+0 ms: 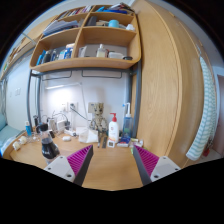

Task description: Pour water

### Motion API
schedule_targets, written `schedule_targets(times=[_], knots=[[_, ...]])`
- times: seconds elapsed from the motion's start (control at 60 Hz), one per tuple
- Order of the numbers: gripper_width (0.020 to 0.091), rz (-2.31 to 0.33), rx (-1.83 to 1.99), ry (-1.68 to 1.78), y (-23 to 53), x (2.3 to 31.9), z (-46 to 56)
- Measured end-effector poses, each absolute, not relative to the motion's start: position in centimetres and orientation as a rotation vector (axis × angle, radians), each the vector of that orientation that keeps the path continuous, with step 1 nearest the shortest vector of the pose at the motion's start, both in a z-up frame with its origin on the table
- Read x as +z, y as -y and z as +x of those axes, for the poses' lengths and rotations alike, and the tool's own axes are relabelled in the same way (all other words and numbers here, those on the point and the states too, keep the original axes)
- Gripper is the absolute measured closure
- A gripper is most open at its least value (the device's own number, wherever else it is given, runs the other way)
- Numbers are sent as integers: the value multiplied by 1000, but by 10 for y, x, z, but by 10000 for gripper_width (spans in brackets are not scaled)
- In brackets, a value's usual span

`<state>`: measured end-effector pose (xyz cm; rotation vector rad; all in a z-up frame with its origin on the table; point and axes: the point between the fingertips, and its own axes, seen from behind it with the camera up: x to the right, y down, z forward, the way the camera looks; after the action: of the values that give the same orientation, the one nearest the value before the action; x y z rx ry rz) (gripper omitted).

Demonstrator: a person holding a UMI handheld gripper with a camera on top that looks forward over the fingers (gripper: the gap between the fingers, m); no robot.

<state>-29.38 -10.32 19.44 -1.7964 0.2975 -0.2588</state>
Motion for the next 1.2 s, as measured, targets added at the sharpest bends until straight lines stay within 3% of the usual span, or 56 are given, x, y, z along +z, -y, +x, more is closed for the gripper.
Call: schedule_targets(times=[0.367,0.567,0.833,0.967,1.05,1.2], knots=[[296,-1815,-47,-228,132,125,-422],[277,-1779,22,-162,92,124,-486],[289,-1745,-81,-171,30,126,-486],[396,-1753,-81,-185,13,122,-477],[548,-1757,-79,-179,8,119,-477],[614,-1763,-104,-160,8,120,-478]])
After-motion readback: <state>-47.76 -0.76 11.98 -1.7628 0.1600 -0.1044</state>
